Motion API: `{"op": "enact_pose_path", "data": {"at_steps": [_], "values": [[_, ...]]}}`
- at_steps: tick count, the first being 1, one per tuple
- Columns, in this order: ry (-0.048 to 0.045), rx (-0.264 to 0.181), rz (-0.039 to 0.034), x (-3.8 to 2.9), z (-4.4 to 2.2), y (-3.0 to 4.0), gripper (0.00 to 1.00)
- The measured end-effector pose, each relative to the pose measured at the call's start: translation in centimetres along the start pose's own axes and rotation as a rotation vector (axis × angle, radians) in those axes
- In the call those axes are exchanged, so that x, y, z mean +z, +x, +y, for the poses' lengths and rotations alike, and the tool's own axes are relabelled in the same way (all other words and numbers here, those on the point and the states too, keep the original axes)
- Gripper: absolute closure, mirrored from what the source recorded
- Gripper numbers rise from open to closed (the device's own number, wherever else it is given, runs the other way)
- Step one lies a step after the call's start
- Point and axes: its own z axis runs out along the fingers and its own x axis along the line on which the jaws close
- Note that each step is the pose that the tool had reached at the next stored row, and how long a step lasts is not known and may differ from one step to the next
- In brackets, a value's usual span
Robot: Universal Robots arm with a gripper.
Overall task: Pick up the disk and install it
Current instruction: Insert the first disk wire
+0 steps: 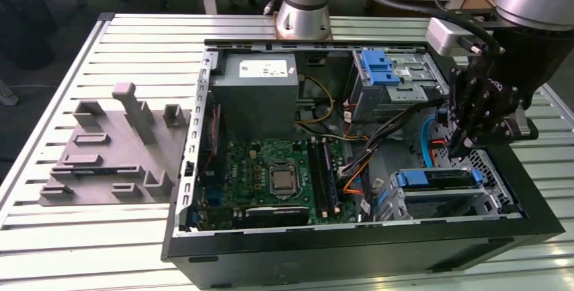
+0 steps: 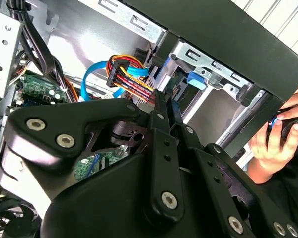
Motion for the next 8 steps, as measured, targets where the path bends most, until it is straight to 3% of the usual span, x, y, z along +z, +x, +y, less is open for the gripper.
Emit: {"op": "enact_pose_path", "data": {"at_steps": [8], "values": [[-0.0006,0.001,0.0002,0.01,0.0,0.02,0.84]]}}
